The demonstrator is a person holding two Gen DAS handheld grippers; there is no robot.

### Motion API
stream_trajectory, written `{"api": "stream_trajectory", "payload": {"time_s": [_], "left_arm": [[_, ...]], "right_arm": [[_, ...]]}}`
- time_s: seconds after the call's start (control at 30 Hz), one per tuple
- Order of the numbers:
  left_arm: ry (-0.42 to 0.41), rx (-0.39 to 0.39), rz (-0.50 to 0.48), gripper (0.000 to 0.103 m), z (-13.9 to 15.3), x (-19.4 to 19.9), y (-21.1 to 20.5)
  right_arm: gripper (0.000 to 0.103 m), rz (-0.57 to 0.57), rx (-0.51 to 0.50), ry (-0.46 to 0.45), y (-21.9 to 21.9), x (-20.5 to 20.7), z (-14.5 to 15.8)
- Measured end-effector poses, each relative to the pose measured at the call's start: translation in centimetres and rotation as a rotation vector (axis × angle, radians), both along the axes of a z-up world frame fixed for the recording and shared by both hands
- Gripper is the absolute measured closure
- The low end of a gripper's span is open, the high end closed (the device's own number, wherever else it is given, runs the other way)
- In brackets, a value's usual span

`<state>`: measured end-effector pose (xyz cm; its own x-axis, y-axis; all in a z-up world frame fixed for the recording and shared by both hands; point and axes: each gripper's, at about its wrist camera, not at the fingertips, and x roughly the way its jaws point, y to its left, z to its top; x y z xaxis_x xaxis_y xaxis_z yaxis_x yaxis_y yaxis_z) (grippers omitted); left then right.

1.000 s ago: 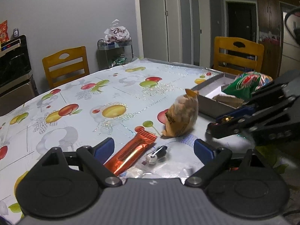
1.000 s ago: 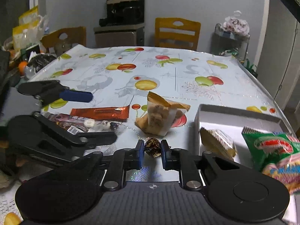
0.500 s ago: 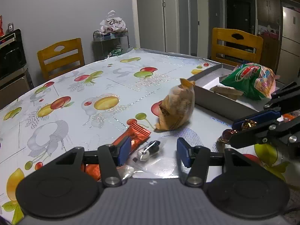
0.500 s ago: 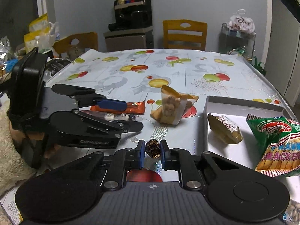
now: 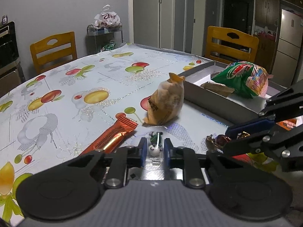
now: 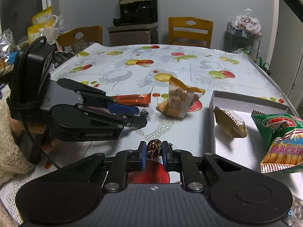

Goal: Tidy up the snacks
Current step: 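Lift the chocolate with the right tool while the left tool lifts the clear packet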

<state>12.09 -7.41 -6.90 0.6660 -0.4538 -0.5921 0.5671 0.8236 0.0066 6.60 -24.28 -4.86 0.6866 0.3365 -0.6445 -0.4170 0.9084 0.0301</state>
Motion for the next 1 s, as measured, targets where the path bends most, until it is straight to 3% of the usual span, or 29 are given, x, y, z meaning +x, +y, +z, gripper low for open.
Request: {"api": "stream_trajectory", "payload": {"time_s": [0.3, 0.47, 0.73, 0.9, 1.0], "left_arm": [[-0.006, 0.007, 0.002, 0.088, 0.1, -0.2, 0.1], [-0.007, 0.007, 0.001, 0.088, 0.0, -0.2, 0.1], [-0.005, 0.006, 0.0, 0.088, 0.0, -0.3, 0.1], [-0.001, 0.001, 0.0, 0.088, -0.1, -0.3, 0.1], [-0.001, 0.001, 0.0, 0.088, -0.1, -0.3, 0.2]], "right_arm": [[0.085, 0.03, -0.103, -0.03, 1.0, -1.0, -0.8], [0.084, -0.006, -0.115, 0.006, 0.8, -0.7, -1.3], [0.054, -0.03, -0.1, 0.027, 1.3, 0.1, -1.5], [0.055, -0.026, -0.105, 0.012, 2.0, 0.7, -1.8], [0.076, -0.017, -0.099, 0.012, 2.1, 0.8, -1.8]]}}
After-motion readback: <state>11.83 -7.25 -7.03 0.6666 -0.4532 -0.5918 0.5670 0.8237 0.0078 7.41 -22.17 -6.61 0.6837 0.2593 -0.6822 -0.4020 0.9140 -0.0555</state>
